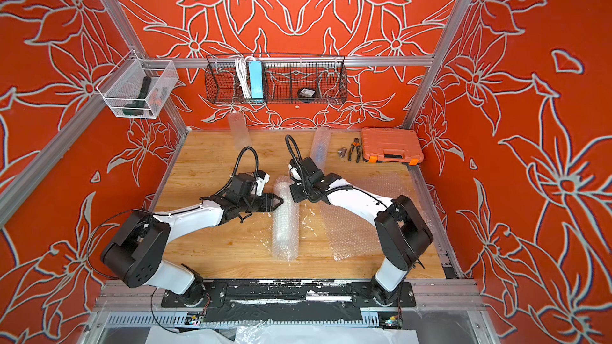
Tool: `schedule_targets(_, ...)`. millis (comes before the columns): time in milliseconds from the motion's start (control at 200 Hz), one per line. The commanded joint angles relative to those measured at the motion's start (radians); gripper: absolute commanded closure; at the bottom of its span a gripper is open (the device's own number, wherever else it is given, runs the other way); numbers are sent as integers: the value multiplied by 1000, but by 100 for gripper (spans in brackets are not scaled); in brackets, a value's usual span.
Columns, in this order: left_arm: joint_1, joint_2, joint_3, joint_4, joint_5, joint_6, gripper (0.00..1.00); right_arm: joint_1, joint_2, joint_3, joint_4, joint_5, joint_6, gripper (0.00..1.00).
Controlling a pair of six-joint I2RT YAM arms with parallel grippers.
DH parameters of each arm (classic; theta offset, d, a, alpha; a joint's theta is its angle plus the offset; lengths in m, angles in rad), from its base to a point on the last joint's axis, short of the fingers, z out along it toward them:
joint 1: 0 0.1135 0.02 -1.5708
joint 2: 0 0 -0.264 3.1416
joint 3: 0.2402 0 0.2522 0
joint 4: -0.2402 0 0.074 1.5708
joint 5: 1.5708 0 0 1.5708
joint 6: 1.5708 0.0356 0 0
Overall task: Unwrap the vase from the bubble wrap
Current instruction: Unwrap the bubble wrap at the center of the board.
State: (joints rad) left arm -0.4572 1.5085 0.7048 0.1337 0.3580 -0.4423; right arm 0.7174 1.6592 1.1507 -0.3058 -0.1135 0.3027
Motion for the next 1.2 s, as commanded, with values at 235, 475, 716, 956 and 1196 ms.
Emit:
schedule_targets(235,4,27,-11,-133,12,35,38,-7,-69,-21,-38,-74,21,61)
schedule_targets(475,4,-15,-7,-146,51,33,36,-6,-134,-74,-68,-170,27,53)
schedule_targets(716,4,-96,-22,-198,72,50,29,-1,-212,-132,-102,-247,-1,47)
schedule_targets(956,3,-159,-59,-206,110,28,27,14,-267,-190,-97,-287,27,47)
schedule_targets(1196,-4,-248,-124,-144,189,-39,27,52,-303,-235,-92,-265,110,48)
